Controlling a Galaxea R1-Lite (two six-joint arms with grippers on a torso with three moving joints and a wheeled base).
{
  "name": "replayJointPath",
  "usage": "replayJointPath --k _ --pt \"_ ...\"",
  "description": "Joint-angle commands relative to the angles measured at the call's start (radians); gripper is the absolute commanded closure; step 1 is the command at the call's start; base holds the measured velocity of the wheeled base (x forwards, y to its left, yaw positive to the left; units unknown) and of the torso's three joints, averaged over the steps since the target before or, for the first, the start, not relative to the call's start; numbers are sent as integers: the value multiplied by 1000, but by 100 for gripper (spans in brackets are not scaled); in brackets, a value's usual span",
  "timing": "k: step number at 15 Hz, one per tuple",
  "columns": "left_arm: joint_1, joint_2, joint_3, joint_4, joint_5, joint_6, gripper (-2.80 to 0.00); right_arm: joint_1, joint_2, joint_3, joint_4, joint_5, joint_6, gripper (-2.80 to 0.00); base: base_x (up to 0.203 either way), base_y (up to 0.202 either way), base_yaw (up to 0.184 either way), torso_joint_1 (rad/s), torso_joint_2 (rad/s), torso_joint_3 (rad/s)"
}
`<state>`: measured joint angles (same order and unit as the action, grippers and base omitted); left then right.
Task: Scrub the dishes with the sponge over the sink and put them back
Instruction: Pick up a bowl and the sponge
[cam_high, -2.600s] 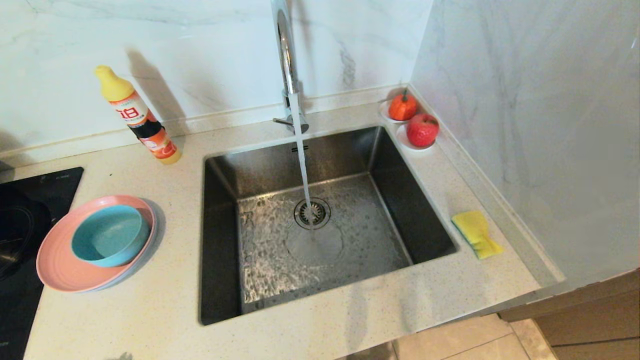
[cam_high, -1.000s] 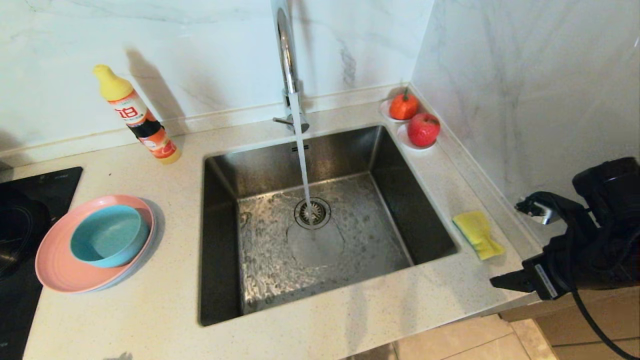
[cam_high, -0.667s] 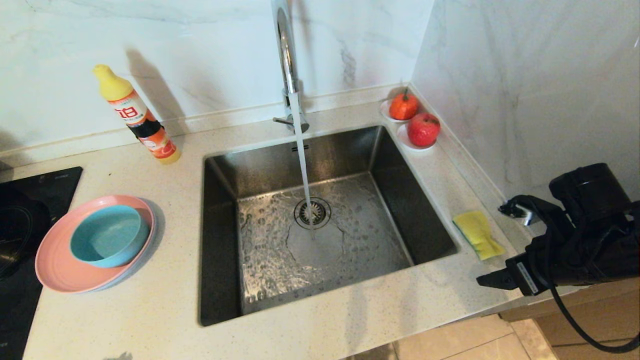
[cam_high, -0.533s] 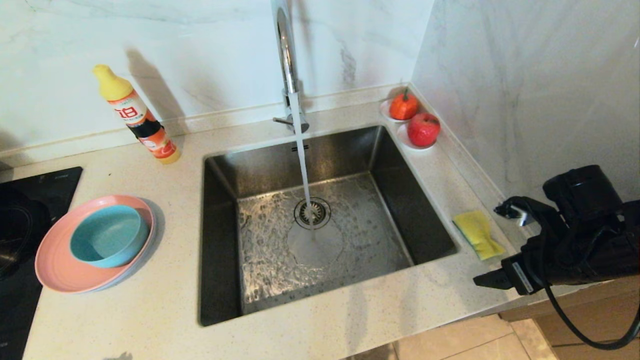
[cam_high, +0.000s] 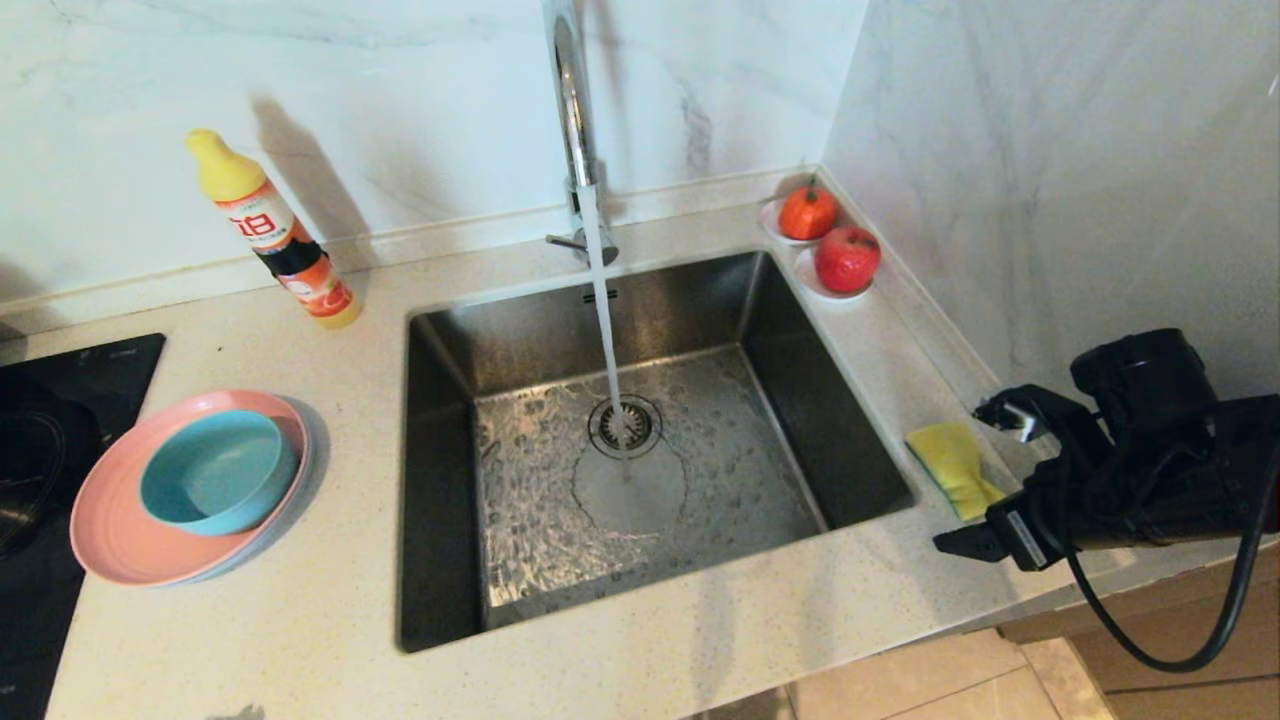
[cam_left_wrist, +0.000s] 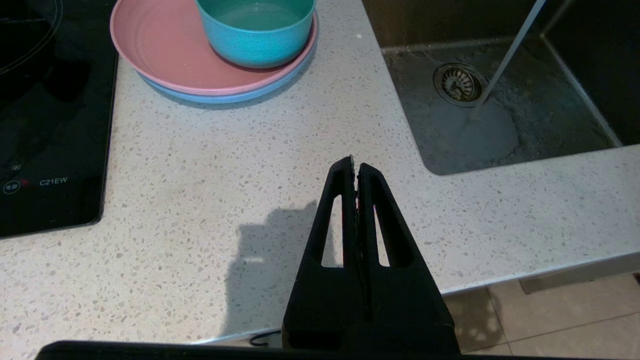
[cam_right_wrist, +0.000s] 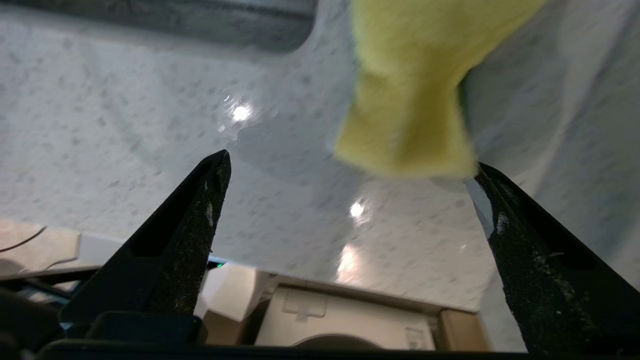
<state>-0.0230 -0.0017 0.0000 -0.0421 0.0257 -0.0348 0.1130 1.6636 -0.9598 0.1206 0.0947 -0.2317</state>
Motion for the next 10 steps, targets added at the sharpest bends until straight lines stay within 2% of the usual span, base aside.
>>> replayJointPath --k 1,8,10 --pt "0 -1 17 -1 0 -1 0 -14 -5 -6 -1 2 -22 -280 0 0 0 0 0 0" --pt "0 -1 17 -1 0 -1 0 -26 -7 -39 -3 13 -72 -280 0 0 0 0 0 0" --pt "0 0 17 -1 0 -1 0 -24 -10 -35 -3 16 -109 -280 0 0 0 0 0 0"
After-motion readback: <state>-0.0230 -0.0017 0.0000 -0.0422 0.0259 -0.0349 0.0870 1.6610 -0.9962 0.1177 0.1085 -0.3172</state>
